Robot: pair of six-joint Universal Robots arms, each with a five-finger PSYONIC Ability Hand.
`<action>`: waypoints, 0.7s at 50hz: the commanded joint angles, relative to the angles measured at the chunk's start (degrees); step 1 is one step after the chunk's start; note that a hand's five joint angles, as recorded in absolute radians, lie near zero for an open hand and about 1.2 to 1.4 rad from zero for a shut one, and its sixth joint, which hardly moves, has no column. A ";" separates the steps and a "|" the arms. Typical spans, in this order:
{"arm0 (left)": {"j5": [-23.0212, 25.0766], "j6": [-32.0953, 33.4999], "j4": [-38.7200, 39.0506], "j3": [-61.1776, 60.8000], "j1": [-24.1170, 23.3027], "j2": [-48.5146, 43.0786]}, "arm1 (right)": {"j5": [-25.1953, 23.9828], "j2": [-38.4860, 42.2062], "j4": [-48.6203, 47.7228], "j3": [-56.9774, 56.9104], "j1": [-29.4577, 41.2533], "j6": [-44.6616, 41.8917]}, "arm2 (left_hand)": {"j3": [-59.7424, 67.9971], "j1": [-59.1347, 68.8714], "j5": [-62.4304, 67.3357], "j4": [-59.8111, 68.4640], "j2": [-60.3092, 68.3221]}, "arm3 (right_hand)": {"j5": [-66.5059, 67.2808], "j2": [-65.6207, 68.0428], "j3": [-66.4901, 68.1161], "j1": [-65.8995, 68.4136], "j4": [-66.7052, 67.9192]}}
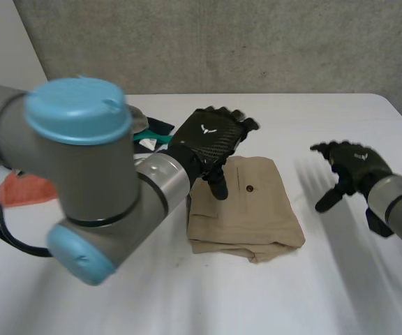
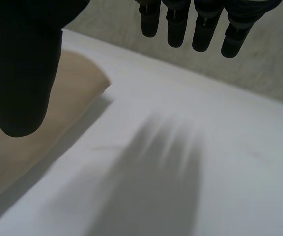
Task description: Fold the laundry.
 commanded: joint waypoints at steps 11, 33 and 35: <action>15.76 -5.52 2.27 -10.70 2.42 9.53 | -11.47 4.78 -3.91 7.19 0.00 5.39 | 0.05 1.30 -0.37 0.68 0.41 | -2.76 -1.68 -1.86 -1.89 -2.10; 15.68 -5.69 3.50 -12.02 3.03 10.23 | -9.98 10.40 -8.04 -0.79 4.74 7.05 | -0.12 1.13 -0.54 0.52 0.25 | 67.24 68.32 68.14 68.11 67.90; 15.68 -5.69 4.20 -11.85 3.03 10.32 | -8.83 11.46 -7.96 -2.82 4.57 8.28 | -0.12 1.13 -0.54 0.52 0.25 | 67.24 68.32 68.14 68.11 67.90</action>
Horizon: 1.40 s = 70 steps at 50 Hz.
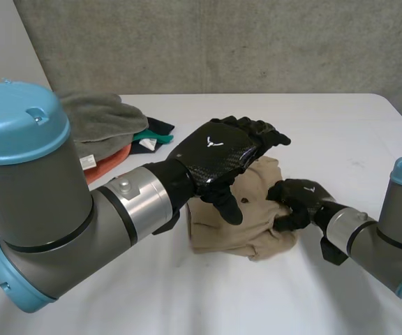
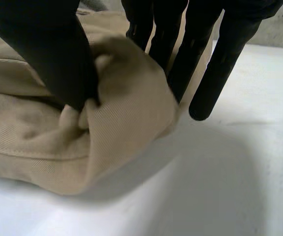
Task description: Fold the laundry.
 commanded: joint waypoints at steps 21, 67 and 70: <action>-0.48 -0.83 1.91 5.48 -0.22 0.38 | 21.82 24.80 2.50 -50.86 -14.47 11.13 | -0.12 1.13 -0.53 0.51 0.25 | 18.76 16.03 16.90 24.99 13.21; -1.44 -1.45 1.91 6.01 -0.83 0.82 | 33.10 15.18 -5.63 -52.33 -23.00 -18.03 | -0.12 1.13 -0.53 0.51 0.25 | -51.24 -53.97 -53.10 -45.01 -56.79; -3.28 -1.45 2.08 6.36 -0.65 1.52 | 28.35 10.15 -9.70 -45.63 -21.77 -18.92 | 0.05 1.30 -0.36 0.68 0.41 | -51.24 -53.97 -53.10 -45.01 -56.79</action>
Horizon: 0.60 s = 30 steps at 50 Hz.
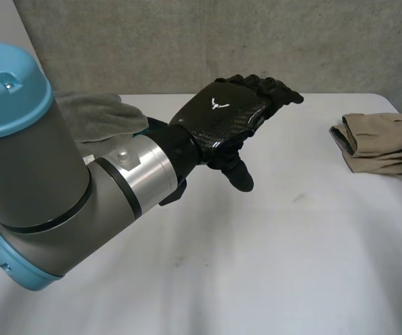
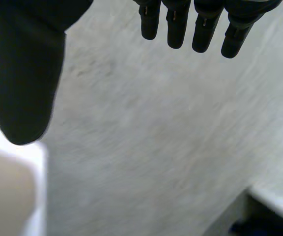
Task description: Fold the laundry.
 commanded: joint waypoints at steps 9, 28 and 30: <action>-19.22 2.10 2.10 3.93 9.10 2.08 | -33.83 -30.58 -15.36 42.01 7.95 -9.03 | 0.05 1.30 -0.37 0.68 0.41 | -2.70 -2.24 -2.28 -3.22 -2.15; -9.41 26.02 10.53 17.64 36.38 -27.88 | -39.52 -40.10 -1.64 65.69 15.17 -34.62 | 8.28 9.53 7.87 8.91 8.65 | -2.70 -2.24 -2.28 -3.22 -2.15; -7.91 26.02 12.73 20.63 37.44 -31.57 | -39.34 -40.01 -1.90 66.57 15.25 -34.45 | 14.65 15.90 14.24 15.28 15.02 | -2.70 -2.24 -2.28 -3.22 -2.15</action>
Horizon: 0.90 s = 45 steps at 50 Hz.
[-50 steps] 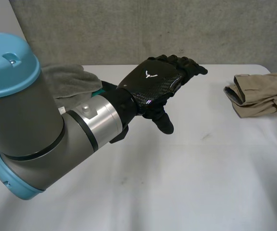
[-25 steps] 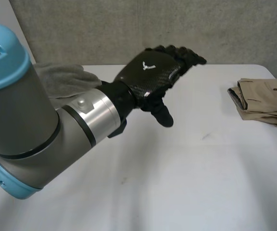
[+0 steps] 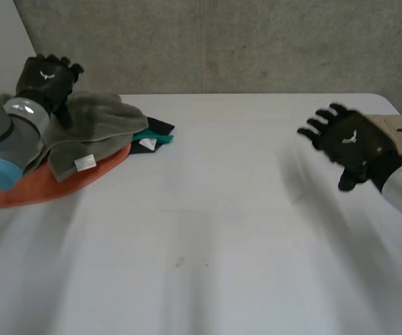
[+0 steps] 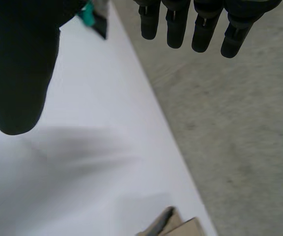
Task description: Fold the laundry.
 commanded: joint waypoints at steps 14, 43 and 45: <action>7.17 0.06 8.57 12.16 4.98 -16.54 | 3.93 0.61 -4.58 8.21 1.46 0.32 | 66.08 65.73 65.70 66.13 66.07 | -2.70 -2.24 -2.28 -3.22 -2.15; 7.78 -11.28 8.84 20.24 7.53 -23.74 | 5.51 0.52 -5.29 7.16 1.46 7.17 | 50.65 50.29 50.27 50.70 50.63 | -2.70 -2.24 -2.28 -3.22 -2.15; 7.43 -11.37 8.75 20.07 6.92 -23.39 | 5.60 0.52 -5.72 6.81 1.46 7.26 | 66.01 65.65 65.63 66.06 65.99 | -2.70 -2.24 -2.28 -3.22 -2.15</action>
